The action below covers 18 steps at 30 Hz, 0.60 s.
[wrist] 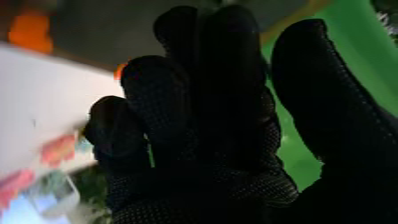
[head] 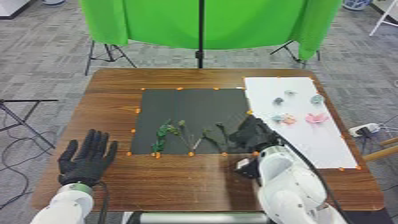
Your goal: Arrange flowers
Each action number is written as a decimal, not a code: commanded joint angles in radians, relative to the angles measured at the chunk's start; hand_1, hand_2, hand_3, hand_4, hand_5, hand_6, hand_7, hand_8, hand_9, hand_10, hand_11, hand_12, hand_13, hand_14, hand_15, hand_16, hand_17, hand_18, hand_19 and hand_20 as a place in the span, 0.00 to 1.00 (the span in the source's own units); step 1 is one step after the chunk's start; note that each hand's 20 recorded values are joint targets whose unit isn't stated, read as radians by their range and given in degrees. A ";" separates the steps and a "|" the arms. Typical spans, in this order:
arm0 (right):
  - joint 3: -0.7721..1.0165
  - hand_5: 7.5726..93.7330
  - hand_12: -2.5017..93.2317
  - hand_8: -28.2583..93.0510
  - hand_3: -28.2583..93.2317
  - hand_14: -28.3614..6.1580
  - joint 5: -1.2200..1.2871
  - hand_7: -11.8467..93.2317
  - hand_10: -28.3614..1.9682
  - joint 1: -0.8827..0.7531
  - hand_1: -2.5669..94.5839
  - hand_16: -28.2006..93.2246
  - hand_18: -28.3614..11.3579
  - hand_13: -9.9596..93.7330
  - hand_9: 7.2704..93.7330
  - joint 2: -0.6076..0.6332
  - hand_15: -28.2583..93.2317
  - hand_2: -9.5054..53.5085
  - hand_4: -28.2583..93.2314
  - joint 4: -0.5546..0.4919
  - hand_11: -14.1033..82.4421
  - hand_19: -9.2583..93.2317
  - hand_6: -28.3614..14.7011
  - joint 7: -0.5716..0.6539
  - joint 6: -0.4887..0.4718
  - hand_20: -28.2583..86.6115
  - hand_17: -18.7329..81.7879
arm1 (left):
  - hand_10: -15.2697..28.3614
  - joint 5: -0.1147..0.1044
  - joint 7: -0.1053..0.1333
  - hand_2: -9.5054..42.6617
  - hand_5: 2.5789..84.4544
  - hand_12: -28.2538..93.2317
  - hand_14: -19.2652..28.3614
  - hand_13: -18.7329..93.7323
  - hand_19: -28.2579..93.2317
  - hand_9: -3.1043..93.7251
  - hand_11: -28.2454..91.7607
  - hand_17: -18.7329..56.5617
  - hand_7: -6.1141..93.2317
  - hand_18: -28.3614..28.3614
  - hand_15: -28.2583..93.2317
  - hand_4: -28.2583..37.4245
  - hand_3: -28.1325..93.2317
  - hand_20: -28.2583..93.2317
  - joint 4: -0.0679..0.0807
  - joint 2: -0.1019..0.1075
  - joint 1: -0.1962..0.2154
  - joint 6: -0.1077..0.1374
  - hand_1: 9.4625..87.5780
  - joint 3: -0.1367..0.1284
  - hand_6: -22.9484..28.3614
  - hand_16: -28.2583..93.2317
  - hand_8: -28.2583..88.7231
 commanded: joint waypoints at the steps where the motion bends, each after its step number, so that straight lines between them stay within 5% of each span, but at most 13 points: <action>1: 0.015 0.92 0.23 0.30 0.85 0.43 0.059 0.26 0.31 -0.011 0.47 0.47 0.02 0.81 0.85 -0.023 0.77 0.00 0.03 0.018 0.36 1.00 0.56 -0.035 -0.068 0.69 0.57 | 0.72 -0.015 -0.007 0.48 0.60 0.33 0.76 0.45 0.60 0.49 0.50 0.15 0.21 0.76 0.65 0.00 0.92 0.38 0.022 -0.011 0.026 0.028 0.25 0.009 0.67 0.15 0.15; 11: 0.025 0.88 0.22 0.26 0.86 0.43 -0.002 0.22 0.30 -0.029 0.48 0.47 0.02 0.80 0.84 -0.005 0.77 0.02 0.04 0.014 0.34 1.00 0.55 -0.007 -0.054 0.68 0.57 | 0.73 -0.019 0.000 0.49 0.60 0.33 0.76 0.45 0.60 0.49 0.50 0.15 0.21 0.76 0.65 0.00 0.91 0.38 0.016 -0.010 0.039 0.037 0.25 0.004 0.67 0.15 0.15; 18: 0.007 0.83 0.24 0.29 0.86 0.45 -0.110 0.29 0.34 -0.033 0.49 0.47 0.04 0.80 0.82 0.016 0.79 0.00 0.04 0.038 0.40 1.00 0.56 -0.123 0.248 0.69 0.58 | 0.73 -0.013 -0.005 0.49 0.61 0.33 0.77 0.45 0.60 0.49 0.50 0.15 0.22 0.76 0.65 0.00 0.91 0.38 0.018 -0.016 0.033 0.031 0.25 0.006 0.67 0.15 0.15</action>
